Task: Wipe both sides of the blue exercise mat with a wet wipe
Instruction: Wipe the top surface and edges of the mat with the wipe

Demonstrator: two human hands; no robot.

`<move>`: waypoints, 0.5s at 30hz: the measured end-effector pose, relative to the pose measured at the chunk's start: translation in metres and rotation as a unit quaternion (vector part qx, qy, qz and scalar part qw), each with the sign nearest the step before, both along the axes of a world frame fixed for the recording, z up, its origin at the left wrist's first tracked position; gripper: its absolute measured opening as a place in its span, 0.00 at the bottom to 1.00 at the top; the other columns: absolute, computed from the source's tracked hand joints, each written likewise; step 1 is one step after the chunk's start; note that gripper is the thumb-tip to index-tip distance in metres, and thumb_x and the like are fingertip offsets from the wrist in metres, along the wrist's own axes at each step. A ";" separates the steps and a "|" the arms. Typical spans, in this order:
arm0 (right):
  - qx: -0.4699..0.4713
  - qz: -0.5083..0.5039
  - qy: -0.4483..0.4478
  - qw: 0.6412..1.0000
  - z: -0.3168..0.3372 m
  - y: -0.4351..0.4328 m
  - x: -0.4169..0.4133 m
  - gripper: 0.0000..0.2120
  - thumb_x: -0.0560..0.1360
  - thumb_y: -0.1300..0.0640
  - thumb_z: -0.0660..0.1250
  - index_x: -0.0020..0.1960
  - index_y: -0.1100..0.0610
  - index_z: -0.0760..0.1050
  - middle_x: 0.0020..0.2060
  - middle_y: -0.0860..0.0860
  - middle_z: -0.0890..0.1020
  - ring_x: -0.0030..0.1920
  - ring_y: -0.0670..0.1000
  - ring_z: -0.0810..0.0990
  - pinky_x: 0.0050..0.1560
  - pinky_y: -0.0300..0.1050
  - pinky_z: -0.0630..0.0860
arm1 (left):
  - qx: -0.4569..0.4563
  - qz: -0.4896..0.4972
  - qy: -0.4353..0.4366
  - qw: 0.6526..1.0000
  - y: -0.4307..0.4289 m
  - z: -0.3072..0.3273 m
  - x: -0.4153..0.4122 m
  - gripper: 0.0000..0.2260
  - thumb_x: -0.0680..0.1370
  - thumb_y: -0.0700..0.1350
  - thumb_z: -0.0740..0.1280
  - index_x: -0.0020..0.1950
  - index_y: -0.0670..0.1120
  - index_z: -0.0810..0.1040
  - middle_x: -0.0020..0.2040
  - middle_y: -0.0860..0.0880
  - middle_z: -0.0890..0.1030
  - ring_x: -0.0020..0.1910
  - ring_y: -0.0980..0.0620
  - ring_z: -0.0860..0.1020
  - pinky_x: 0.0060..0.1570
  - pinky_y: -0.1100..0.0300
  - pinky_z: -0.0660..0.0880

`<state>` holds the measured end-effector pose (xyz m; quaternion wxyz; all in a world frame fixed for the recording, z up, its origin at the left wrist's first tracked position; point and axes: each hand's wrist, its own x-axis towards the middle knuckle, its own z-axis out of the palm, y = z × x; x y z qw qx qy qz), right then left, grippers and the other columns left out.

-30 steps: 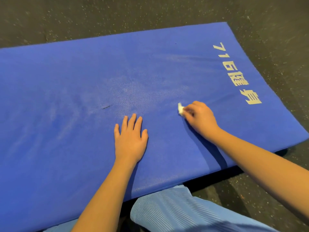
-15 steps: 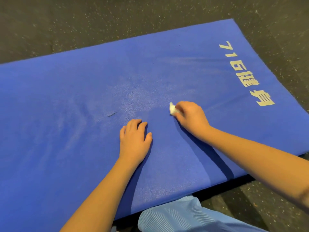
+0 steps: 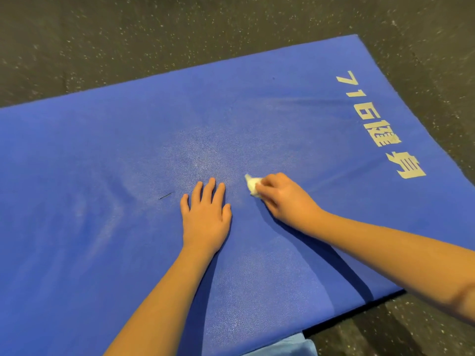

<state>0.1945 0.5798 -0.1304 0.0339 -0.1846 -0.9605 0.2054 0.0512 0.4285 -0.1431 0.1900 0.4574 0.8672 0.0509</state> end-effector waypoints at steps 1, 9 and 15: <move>0.003 0.048 -0.013 0.999 0.001 0.002 0.001 0.03 0.73 0.65 0.68 0.44 0.65 0.76 0.38 0.59 0.74 0.36 0.56 0.70 0.27 0.46 0.66 | -0.002 -0.003 0.001 1.000 0.000 0.000 0.000 0.33 0.75 0.58 0.40 0.76 0.49 0.65 0.77 0.49 0.62 0.76 0.45 0.57 0.72 0.42 0.53; 0.005 -0.159 -0.043 0.986 -0.001 0.045 -0.037 0.09 0.77 0.58 0.66 0.46 0.65 0.74 0.41 0.59 0.74 0.38 0.58 0.71 0.35 0.50 0.66 | -0.004 0.001 0.012 1.000 0.000 -0.002 0.000 0.26 0.77 0.54 0.49 0.69 0.46 0.74 0.71 0.46 0.72 0.70 0.40 0.68 0.65 0.38 0.65; 0.002 0.027 -0.029 0.999 0.003 0.036 -0.033 0.09 0.69 0.62 0.74 0.38 0.64 0.74 0.32 0.58 0.73 0.30 0.58 0.73 0.24 0.44 0.63 | 0.067 -0.054 0.035 0.996 0.019 -0.005 -0.026 0.20 0.75 0.51 0.55 0.59 0.43 0.76 0.61 0.44 0.75 0.63 0.39 0.73 0.62 0.46 0.66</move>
